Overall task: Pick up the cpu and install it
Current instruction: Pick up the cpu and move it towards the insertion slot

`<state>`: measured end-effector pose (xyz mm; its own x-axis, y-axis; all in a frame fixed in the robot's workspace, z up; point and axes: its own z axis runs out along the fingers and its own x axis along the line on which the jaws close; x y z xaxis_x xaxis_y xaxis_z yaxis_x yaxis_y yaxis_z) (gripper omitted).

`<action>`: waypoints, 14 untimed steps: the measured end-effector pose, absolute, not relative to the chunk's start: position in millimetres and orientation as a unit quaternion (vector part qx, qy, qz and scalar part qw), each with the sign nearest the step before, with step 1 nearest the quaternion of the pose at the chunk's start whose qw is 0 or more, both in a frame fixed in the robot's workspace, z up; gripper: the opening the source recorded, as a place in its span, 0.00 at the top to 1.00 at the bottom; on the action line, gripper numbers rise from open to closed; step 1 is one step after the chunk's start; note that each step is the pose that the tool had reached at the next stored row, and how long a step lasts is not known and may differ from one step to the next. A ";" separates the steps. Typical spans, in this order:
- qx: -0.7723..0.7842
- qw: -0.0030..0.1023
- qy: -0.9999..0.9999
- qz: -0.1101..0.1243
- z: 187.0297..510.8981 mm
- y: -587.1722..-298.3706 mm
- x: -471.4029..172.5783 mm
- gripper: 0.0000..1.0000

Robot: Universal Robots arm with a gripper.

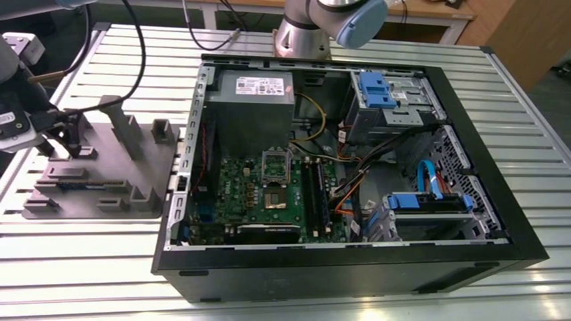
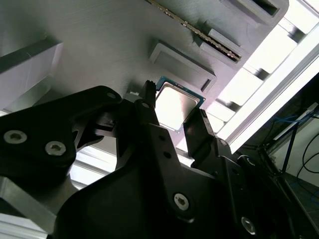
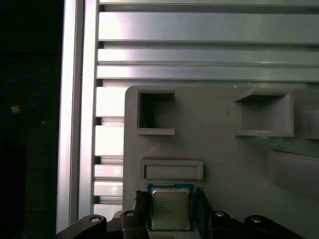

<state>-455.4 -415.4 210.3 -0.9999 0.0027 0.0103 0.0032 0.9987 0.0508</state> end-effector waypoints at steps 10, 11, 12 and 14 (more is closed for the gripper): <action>-0.001 0.005 -1.000 -0.025 214.1 -415.4 -455.4 0.53; -0.002 0.005 -1.000 -0.025 214.2 -415.4 -455.4 0.53; -0.001 0.005 -1.000 -0.025 214.4 -415.4 -455.4 0.53; -0.001 0.005 -1.000 -0.025 214.7 -415.4 -455.4 0.53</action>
